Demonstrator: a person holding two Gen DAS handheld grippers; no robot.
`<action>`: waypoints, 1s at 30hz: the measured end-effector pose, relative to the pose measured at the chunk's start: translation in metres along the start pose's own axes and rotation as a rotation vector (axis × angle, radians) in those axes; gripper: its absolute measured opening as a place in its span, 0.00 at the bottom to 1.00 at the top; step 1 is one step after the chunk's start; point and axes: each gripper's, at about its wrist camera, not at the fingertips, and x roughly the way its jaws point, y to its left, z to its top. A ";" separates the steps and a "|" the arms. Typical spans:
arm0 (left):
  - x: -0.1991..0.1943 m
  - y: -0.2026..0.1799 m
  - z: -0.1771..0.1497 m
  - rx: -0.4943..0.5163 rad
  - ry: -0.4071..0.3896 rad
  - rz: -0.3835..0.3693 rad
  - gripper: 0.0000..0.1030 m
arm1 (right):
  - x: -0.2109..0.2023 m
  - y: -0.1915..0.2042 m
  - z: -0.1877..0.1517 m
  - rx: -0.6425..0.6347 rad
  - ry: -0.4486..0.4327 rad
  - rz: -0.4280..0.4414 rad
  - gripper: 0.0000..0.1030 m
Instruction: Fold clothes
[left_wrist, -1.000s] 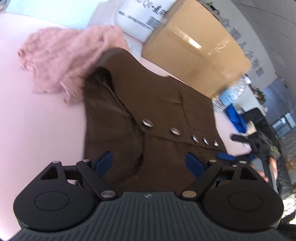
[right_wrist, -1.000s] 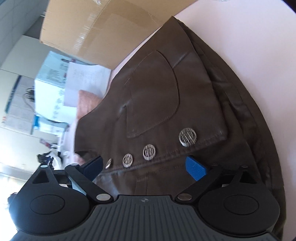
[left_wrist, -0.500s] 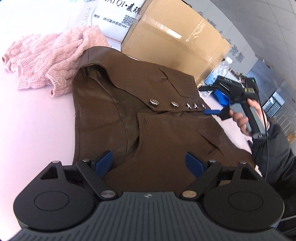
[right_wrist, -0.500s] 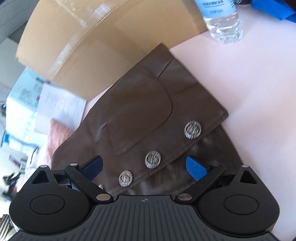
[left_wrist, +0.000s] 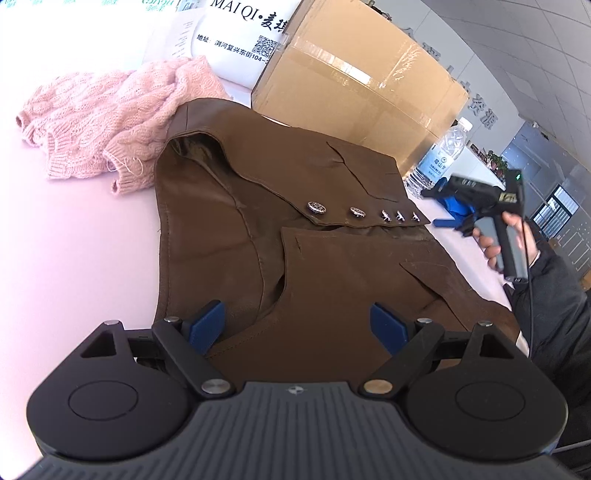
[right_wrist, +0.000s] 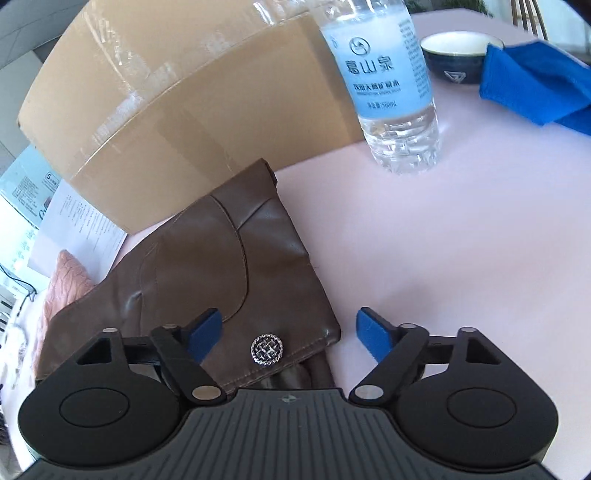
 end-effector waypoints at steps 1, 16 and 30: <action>0.000 0.001 0.001 -0.008 0.003 -0.002 0.82 | 0.001 0.003 -0.001 -0.025 -0.002 -0.020 0.41; -0.002 0.001 0.006 -0.058 0.018 0.004 0.82 | -0.034 0.012 -0.029 -0.144 -0.021 0.035 0.05; -0.066 -0.020 -0.004 0.003 -0.079 0.206 0.84 | -0.150 -0.003 -0.082 -0.308 -0.101 0.255 0.77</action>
